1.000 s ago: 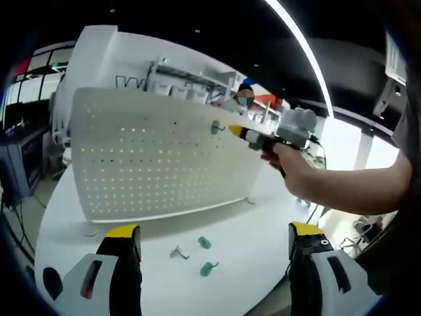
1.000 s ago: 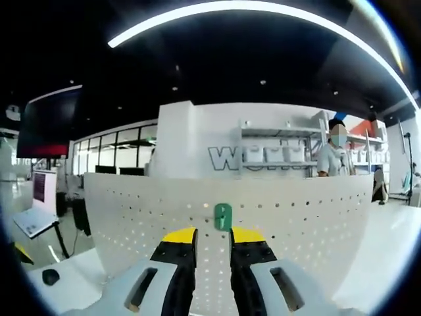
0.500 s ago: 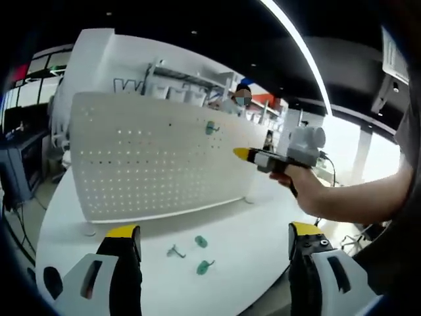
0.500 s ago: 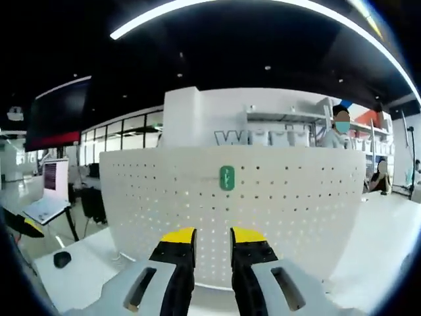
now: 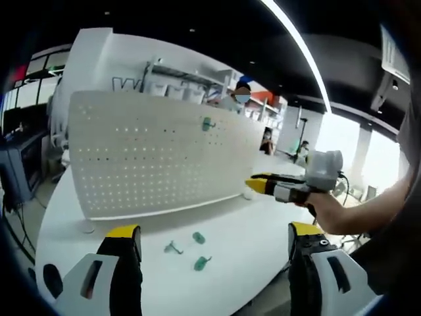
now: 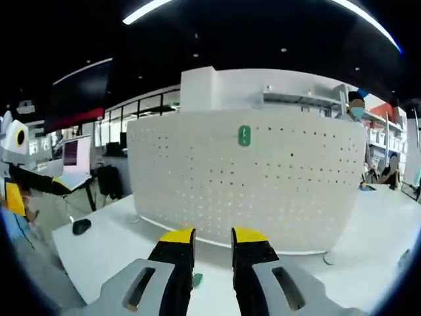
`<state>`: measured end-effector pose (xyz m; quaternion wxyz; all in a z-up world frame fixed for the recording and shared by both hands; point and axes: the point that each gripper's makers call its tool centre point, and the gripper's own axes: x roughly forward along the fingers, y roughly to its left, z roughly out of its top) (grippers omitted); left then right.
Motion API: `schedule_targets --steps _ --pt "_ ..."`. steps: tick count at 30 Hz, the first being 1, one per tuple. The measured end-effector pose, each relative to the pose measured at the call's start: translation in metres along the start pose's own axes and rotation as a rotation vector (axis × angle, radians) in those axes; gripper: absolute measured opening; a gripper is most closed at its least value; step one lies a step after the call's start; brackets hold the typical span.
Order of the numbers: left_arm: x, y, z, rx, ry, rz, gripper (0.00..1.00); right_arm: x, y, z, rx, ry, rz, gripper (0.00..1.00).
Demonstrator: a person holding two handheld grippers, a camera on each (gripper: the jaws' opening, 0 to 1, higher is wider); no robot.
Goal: Insert the hook assembly into the mounting plate slot until the hook locks in place.
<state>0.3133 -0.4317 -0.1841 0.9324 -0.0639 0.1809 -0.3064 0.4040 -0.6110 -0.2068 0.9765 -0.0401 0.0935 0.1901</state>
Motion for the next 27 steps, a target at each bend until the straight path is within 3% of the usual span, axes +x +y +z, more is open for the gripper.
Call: schedule_targets --steps 13,27 --pt "-0.003 0.002 -0.009 -0.002 0.011 0.014 0.94 -0.045 -0.009 -0.009 0.030 0.013 -0.010 0.21" --pt "0.009 0.029 -0.035 0.066 0.083 0.027 0.85 -0.083 0.028 -0.028 0.028 0.069 0.082 0.21"
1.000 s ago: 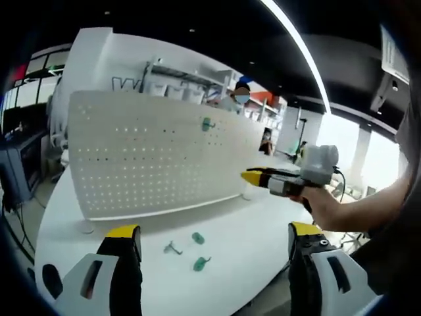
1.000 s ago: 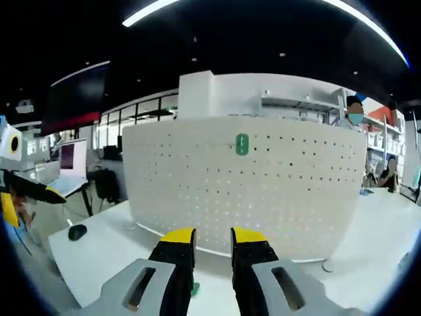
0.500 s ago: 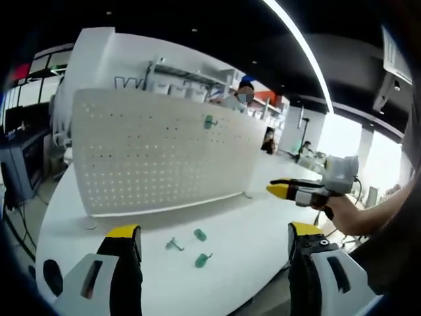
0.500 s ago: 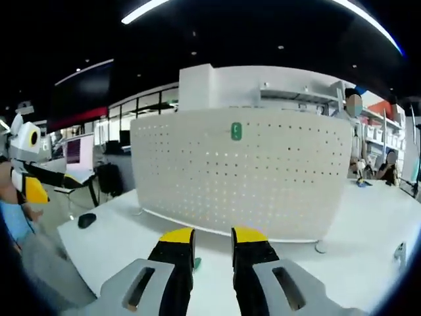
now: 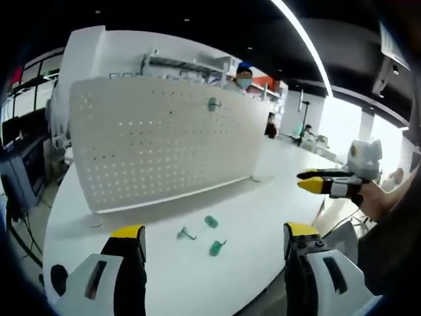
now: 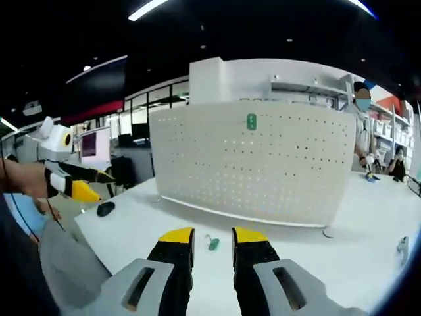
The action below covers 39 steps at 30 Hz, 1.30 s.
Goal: Insert the hook assembly into the mounting plate slot until the hook locks in place.
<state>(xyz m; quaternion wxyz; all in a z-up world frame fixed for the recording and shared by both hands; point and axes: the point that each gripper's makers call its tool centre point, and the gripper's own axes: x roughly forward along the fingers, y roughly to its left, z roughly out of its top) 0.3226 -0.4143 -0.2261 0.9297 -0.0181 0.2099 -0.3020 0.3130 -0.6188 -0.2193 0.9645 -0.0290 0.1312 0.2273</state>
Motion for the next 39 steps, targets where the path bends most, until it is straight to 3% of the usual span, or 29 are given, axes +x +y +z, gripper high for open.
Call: schedule_targets --steps 2,6,17,20,22,24,29,34,36,39 --pt "0.004 0.006 0.000 0.010 -0.011 0.003 0.81 -0.004 0.006 -0.004 -0.012 0.013 0.014 0.21" --pt "0.014 0.013 -0.002 0.017 0.004 0.002 0.82 -0.009 0.013 -0.008 -0.006 0.025 0.032 0.22" --pt "0.032 0.031 -0.024 0.016 0.091 -0.003 0.80 -0.010 0.025 -0.025 -0.004 0.087 0.083 0.22" --pt "0.040 0.033 -0.028 0.053 0.124 -0.013 0.72 -0.009 0.027 -0.030 -0.002 0.103 0.095 0.22" --pt "0.045 0.034 -0.027 0.063 0.123 -0.019 0.66 -0.008 0.026 -0.031 0.000 0.109 0.097 0.22" --pt "0.052 0.037 -0.028 0.065 0.126 -0.023 0.66 -0.006 0.025 -0.031 0.006 0.113 0.097 0.22" --pt "0.075 0.042 -0.039 0.079 0.184 -0.052 0.63 -0.001 0.022 -0.031 0.004 0.122 0.106 0.22" --pt "0.093 0.045 -0.035 0.110 0.173 -0.076 0.58 0.004 0.017 -0.031 0.012 0.128 0.108 0.21" --pt "0.102 0.048 -0.038 0.123 0.188 -0.080 0.52 0.005 0.014 -0.032 0.014 0.131 0.104 0.21" --pt "0.114 0.052 -0.047 0.118 0.231 -0.091 0.54 0.007 0.011 -0.034 0.021 0.137 0.102 0.21"
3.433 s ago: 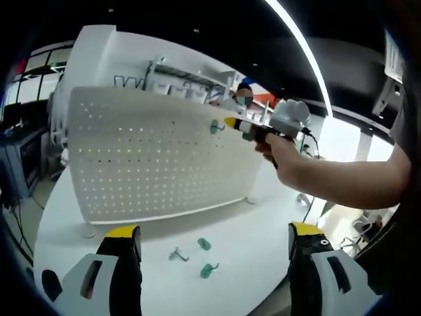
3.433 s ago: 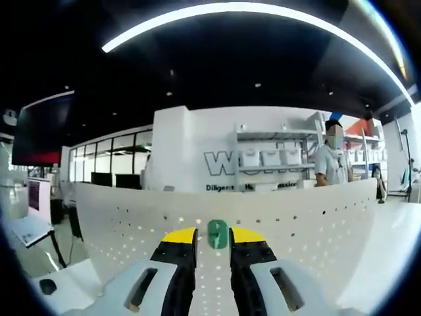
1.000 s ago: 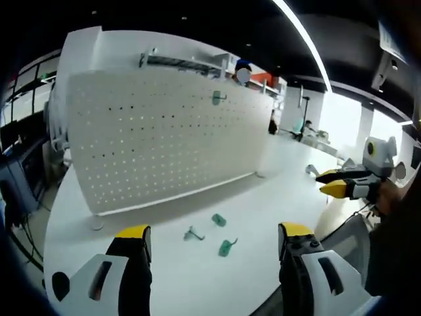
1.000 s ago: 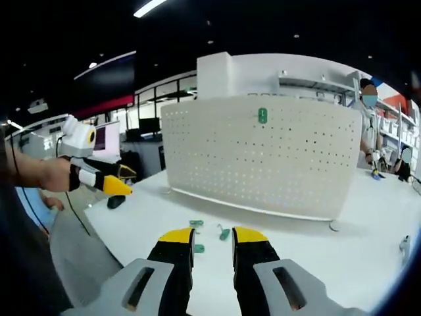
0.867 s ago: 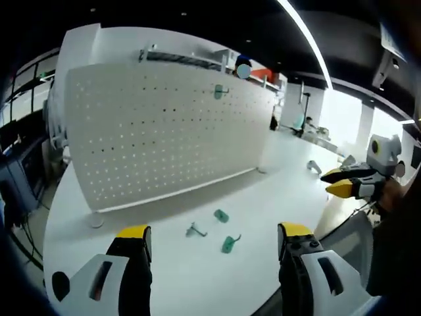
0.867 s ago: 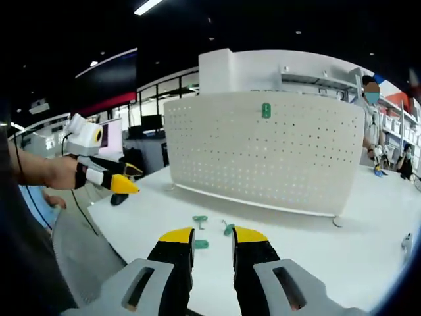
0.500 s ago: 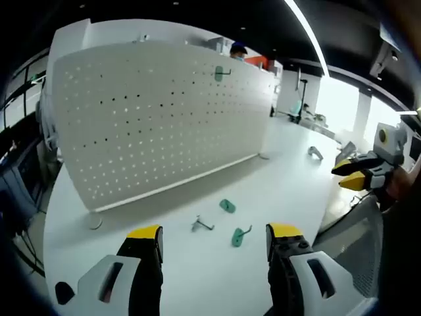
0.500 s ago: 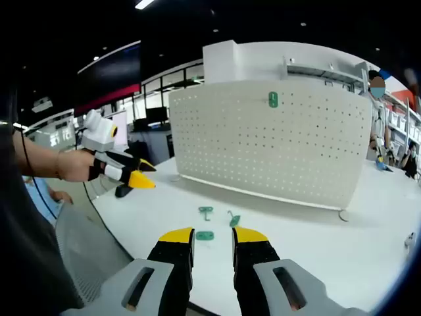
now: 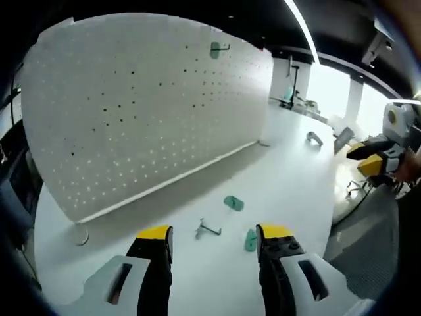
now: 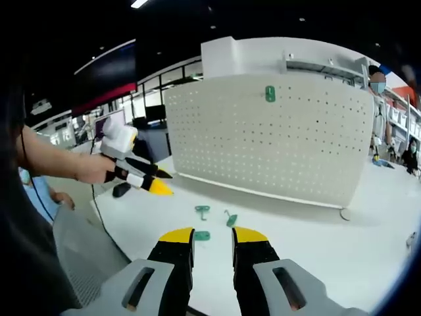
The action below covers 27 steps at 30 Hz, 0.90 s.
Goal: Insert the hook assembly into the mounting plate slot until the hook locks in place.
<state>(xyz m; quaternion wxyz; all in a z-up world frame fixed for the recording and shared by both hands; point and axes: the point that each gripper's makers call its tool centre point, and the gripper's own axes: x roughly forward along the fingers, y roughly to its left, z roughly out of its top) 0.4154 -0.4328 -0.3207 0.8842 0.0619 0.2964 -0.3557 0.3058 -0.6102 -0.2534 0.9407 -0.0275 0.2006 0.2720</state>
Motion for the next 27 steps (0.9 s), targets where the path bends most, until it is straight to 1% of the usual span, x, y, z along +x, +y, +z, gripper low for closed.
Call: schedule_targets --steps 2,5,10,12,13,15,18,19,22,23,24,26,27 --pt "0.007 0.002 0.000 0.020 0.005 0.001 0.54 0.001 -0.002 -0.001 0.001 0.005 -0.001 0.21" --pt "0.014 0.006 -0.001 0.018 0.018 -0.002 0.52 0.001 -0.005 -0.003 0.009 0.011 -0.004 0.21" --pt "0.030 0.009 -0.012 0.027 0.066 -0.021 0.49 0.004 -0.009 -0.006 0.013 0.024 -0.004 0.21" --pt "0.035 0.010 -0.015 0.040 0.075 -0.023 0.48 0.005 -0.010 -0.007 0.016 0.026 -0.006 0.21" --pt "0.038 0.010 -0.018 0.047 0.089 -0.025 0.48 0.006 -0.011 -0.007 0.019 0.027 -0.007 0.21" --pt "0.044 0.015 -0.021 0.061 0.102 -0.010 0.46 0.007 -0.012 -0.008 0.028 0.028 -0.010 0.21" --pt "0.054 0.016 -0.023 0.019 0.107 -0.020 0.41 0.010 -0.012 -0.011 0.035 0.037 -0.009 0.21" --pt "0.058 0.016 -0.023 0.027 0.112 -0.020 0.40 0.011 -0.011 -0.012 0.038 0.040 -0.007 0.21" --pt "0.065 0.019 -0.028 0.054 0.142 -0.024 0.40 0.011 -0.011 -0.013 0.039 0.041 -0.009 0.21" --pt "0.066 0.020 -0.029 0.056 0.145 -0.025 0.39 0.011 -0.012 -0.013 0.042 0.042 -0.011 0.21" --pt "0.069 0.021 -0.032 0.050 0.161 -0.030 0.38 0.011 -0.013 -0.014 0.046 0.044 -0.014 0.21" --pt "0.072 0.022 -0.037 0.061 0.185 -0.039 0.34 0.011 -0.015 -0.016 0.051 0.048 -0.019 0.21" --pt "0.073 0.023 -0.041 0.079 0.208 -0.039 0.32 0.011 -0.016 -0.017 0.054 0.051 -0.021 0.21"
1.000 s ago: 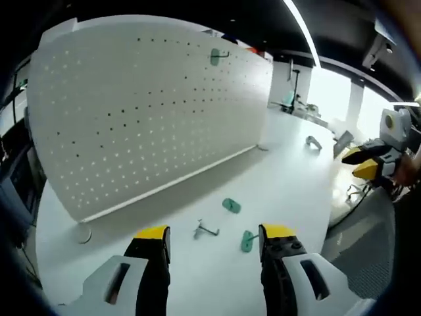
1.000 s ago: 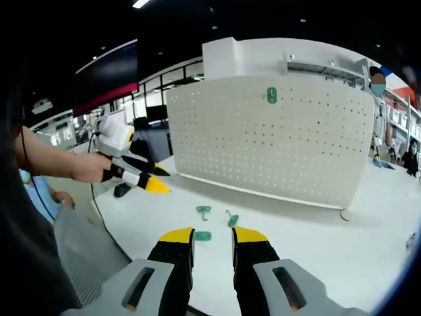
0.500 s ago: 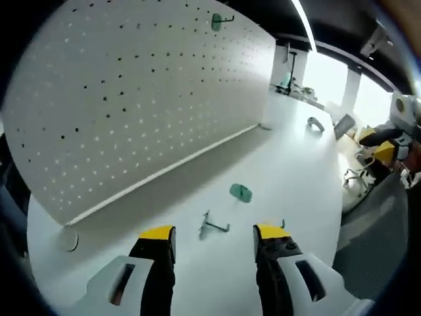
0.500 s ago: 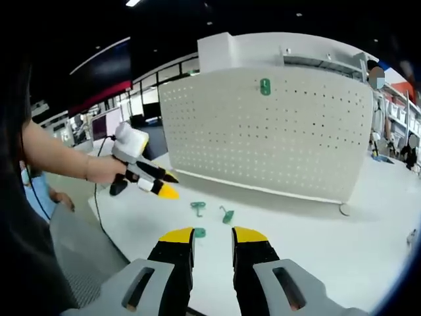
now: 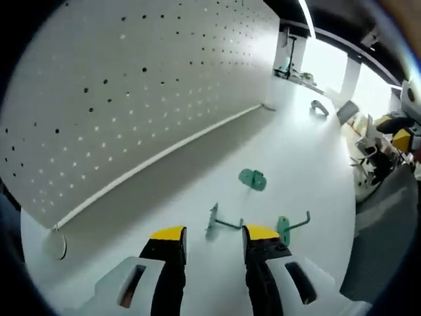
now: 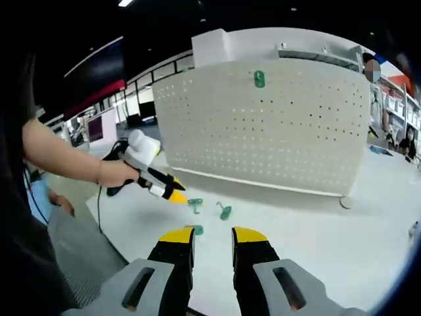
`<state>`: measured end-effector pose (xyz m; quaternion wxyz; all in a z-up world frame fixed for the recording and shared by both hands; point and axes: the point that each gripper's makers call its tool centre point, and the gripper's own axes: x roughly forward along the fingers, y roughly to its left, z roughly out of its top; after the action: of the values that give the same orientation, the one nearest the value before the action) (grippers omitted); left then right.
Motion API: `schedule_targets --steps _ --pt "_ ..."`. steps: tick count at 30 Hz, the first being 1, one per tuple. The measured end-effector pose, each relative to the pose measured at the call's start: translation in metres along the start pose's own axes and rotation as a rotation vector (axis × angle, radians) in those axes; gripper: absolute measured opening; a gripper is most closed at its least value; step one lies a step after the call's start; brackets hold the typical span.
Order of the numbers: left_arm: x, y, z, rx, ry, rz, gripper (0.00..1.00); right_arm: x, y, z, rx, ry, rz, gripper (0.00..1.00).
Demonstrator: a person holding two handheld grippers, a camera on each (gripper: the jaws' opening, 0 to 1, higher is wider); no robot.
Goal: Insert the hook assembly into the mounting plate slot until the hook locks in place.
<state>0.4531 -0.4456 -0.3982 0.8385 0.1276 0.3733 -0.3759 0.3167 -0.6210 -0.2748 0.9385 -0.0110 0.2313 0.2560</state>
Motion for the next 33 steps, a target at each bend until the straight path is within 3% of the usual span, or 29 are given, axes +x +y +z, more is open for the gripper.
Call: schedule_targets --steps 15,20,33 --pt "0.023 0.003 -0.005 0.094 0.115 -0.019 0.22 0.008 -0.006 -0.006 0.033 0.023 -0.010 0.21" --pt "0.028 0.005 -0.004 0.060 0.126 -0.034 0.17 0.008 -0.007 -0.009 0.031 0.036 -0.012 0.21" --pt "0.032 0.005 -0.006 0.102 0.172 -0.051 0.07 0.011 -0.007 -0.015 0.049 0.052 -0.015 0.21"
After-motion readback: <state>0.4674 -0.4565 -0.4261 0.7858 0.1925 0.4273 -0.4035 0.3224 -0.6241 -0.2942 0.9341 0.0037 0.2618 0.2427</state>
